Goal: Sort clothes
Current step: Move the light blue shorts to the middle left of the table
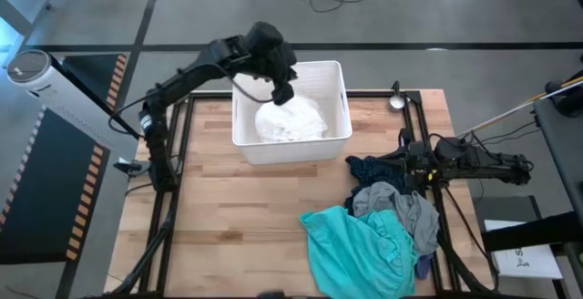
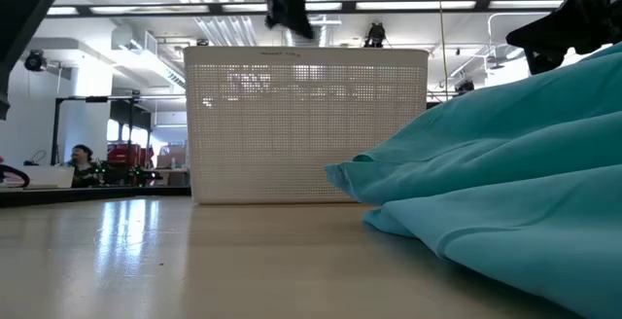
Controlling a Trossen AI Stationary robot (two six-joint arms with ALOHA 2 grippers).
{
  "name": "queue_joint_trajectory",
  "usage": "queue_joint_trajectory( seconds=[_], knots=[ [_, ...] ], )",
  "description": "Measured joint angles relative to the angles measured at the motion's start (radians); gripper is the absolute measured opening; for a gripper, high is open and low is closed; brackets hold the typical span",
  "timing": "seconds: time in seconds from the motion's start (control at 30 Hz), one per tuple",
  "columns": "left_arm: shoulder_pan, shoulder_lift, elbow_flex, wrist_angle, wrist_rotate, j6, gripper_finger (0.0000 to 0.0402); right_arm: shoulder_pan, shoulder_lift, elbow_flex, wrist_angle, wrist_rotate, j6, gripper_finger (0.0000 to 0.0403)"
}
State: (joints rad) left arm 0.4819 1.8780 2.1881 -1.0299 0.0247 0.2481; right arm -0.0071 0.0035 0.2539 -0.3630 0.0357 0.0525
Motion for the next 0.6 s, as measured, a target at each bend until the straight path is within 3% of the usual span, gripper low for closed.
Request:
queue_joint_trajectory(
  seconds=[0.17, 0.3, 0.47, 0.6],
  knots=[
    [-0.114, -0.047, 0.051, -0.025, 0.121, -0.011, 0.0076, 0.0, 0.0, 0.0, 0.0, 0.0, 0.0, 0.0],
    [-0.262, -0.057, 0.014, -0.021, 0.08, 0.002, 0.0118, 0.0, 0.0, 0.0, 0.0, 0.0, 0.0, 0.0],
    [-0.435, -0.038, -0.117, 0.069, -0.027, 0.05, 0.0161, 0.0, 0.0, 0.0, 0.0, 0.0, 0.0, 0.0],
    [-0.514, -0.034, -0.297, 0.237, -0.04, 0.1, 0.0178, 0.0, 0.0, 0.0, 0.0, 0.0, 0.0, 0.0]
  ],
)
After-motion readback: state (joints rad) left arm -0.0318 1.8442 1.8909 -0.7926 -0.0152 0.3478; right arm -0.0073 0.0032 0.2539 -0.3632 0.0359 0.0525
